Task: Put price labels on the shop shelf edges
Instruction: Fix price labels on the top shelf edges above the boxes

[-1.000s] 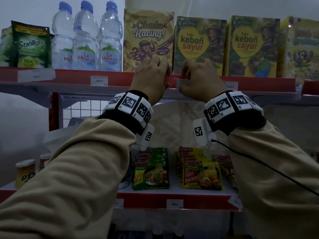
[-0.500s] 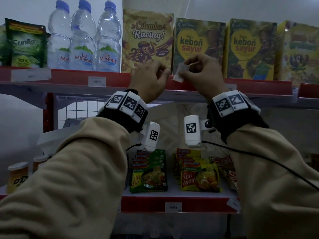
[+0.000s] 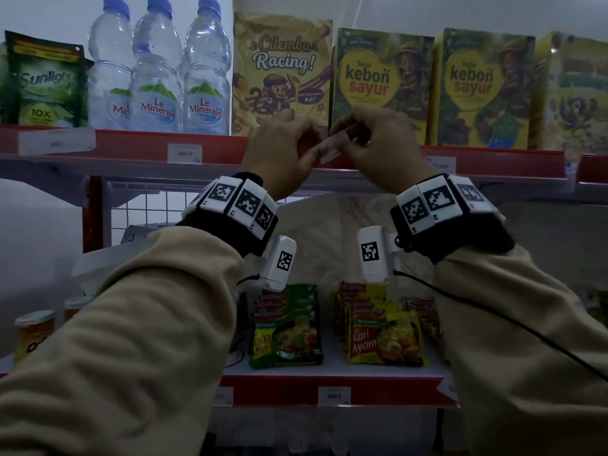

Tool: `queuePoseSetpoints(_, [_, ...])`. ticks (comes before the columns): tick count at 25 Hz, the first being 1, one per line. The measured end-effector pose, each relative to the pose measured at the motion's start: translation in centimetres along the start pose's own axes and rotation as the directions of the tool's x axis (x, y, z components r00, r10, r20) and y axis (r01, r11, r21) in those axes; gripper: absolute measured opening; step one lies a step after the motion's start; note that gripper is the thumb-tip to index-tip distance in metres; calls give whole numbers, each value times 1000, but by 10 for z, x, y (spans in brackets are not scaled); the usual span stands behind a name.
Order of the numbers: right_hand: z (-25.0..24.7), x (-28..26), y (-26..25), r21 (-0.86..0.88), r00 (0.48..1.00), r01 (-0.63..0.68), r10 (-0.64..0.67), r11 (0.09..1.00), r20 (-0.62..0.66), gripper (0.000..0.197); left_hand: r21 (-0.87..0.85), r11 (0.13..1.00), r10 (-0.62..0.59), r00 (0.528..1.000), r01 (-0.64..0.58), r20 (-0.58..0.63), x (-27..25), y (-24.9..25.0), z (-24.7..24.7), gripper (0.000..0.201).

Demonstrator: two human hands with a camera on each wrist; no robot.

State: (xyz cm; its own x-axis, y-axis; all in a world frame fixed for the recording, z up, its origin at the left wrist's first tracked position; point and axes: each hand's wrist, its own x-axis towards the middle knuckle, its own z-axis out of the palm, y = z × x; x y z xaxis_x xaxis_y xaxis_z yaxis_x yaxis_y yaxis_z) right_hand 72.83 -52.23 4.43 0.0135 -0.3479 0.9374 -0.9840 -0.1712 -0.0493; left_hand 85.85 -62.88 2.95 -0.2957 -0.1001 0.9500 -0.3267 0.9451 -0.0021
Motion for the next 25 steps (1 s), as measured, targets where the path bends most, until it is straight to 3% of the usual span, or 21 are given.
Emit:
queuePoseSetpoints(3, [2, 7, 0, -2, 998, -1, 1, 1000, -69, 12, 94, 993, 63, 996, -68, 56, 1, -8, -10, 33])
queuePoseSetpoints(5, [9, 11, 0, 87, 988, -36, 49, 996, -147, 8, 175, 982, 54, 994, -69, 90, 2, -18, -21, 34])
queuePoseSetpoints(8, [23, 19, -5, 138, 984, -80, 100, 987, -149, 6, 201, 979, 12, 994, -33, 107, -1, -29, -31, 34])
queuePoseSetpoints(14, [40, 25, -18, 147, 998, -16, 24, 989, -51, 7, 78, 996, -38, 998, 34, 52, 1, -30, -35, 33])
queuePoseSetpoints(19, [32, 23, -18, 133, 998, 5, -12, 991, 55, 10, 192, 981, -18, 994, -4, 111, 3, -31, -31, 26])
queuePoseSetpoints(25, [17, 28, -20, -140, 963, 75, -35, 987, 267, 23, 190, 982, -13, 988, -17, 156, 5, -32, -35, 29])
